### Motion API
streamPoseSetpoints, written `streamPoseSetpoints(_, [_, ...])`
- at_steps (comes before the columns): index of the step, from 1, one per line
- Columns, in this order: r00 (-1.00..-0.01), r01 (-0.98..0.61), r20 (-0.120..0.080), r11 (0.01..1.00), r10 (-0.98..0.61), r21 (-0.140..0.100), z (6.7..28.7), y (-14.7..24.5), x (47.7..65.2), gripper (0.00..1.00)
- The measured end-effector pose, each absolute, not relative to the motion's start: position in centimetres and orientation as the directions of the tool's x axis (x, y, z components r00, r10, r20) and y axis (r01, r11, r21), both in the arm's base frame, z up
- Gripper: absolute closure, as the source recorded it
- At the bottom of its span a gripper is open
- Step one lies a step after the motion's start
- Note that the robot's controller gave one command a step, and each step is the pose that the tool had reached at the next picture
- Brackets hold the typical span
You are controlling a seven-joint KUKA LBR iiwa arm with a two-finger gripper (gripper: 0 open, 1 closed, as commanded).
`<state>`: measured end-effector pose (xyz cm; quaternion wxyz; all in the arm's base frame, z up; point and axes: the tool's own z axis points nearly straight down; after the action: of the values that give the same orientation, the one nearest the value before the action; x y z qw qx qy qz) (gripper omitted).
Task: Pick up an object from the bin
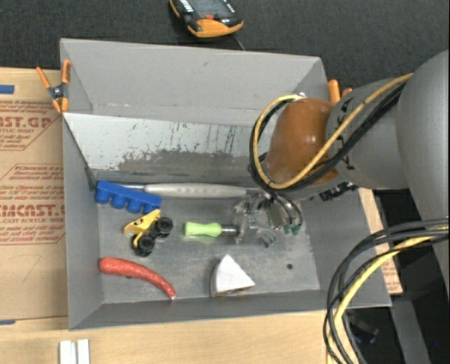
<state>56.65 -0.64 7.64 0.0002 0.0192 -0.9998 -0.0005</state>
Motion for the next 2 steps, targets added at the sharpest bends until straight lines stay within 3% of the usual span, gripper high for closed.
streamPoseSetpoints(1, [-0.999, -0.039, 0.0, 0.999, -0.039, 0.001, 7.6, -0.6, 56.6, 1.0])
streamPoseSetpoints(2, [-0.999, -0.039, 0.011, 0.999, -0.039, 0.001, 10.6, -0.6, 56.3, 1.0])
